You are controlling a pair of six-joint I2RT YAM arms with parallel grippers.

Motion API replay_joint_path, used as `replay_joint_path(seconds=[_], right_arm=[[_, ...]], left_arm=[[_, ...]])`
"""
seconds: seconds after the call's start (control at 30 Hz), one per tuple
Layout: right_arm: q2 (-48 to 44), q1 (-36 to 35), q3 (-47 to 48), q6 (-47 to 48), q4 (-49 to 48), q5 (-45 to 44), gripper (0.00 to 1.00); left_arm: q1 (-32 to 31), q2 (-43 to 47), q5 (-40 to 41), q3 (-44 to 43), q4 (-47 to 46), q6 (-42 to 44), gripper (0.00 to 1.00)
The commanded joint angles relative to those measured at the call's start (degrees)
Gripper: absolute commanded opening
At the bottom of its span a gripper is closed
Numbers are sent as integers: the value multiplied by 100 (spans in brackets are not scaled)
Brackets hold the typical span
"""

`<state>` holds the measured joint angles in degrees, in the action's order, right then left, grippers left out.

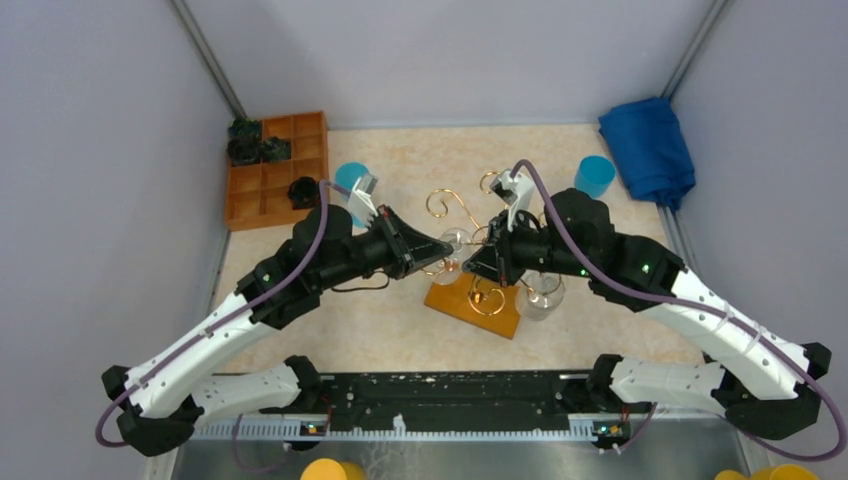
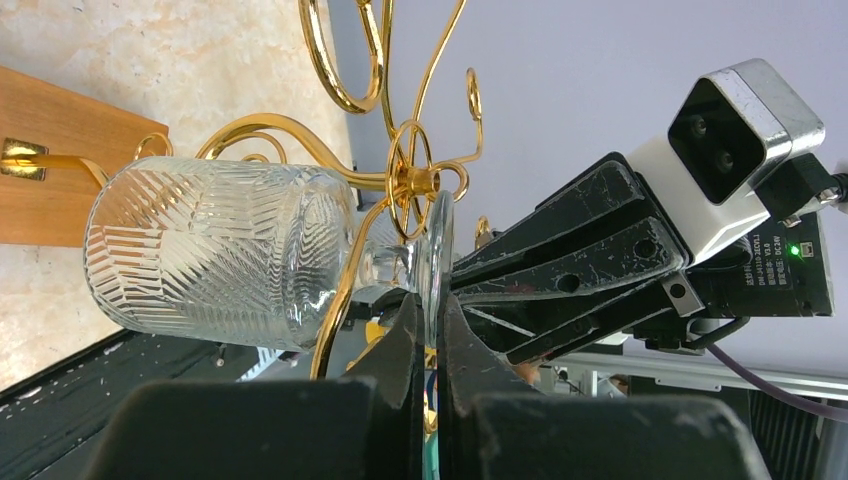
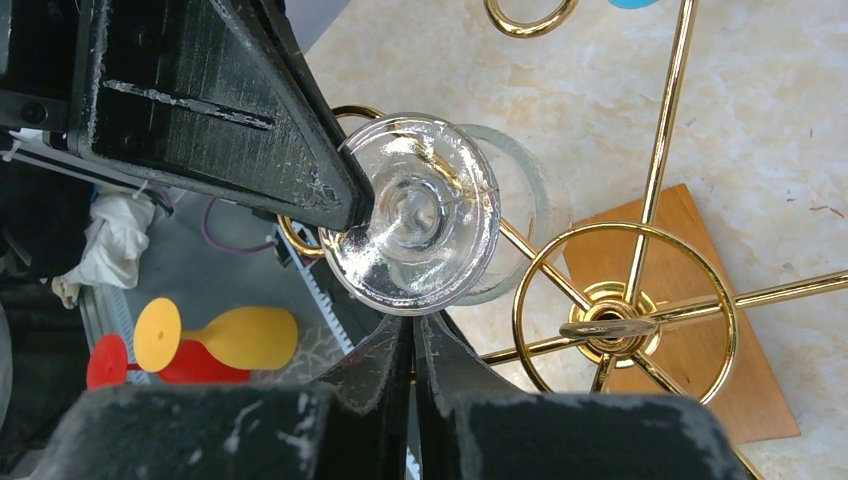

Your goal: Take the wine glass off the wine glass rack

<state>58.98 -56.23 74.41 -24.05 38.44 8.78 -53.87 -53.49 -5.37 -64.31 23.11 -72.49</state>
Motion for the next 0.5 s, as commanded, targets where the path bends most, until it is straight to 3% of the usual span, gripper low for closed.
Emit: replay_joint_path(seconds=[0.0,0.47], right_arm=[[165,-37,225,-3,-389,-371,1],[371,-37,365,-21,-299,-432,0]], left_arm=[[-482,-15,-674,169,-75,-263,0],[-512,-180,-308,-414,179,109,0]])
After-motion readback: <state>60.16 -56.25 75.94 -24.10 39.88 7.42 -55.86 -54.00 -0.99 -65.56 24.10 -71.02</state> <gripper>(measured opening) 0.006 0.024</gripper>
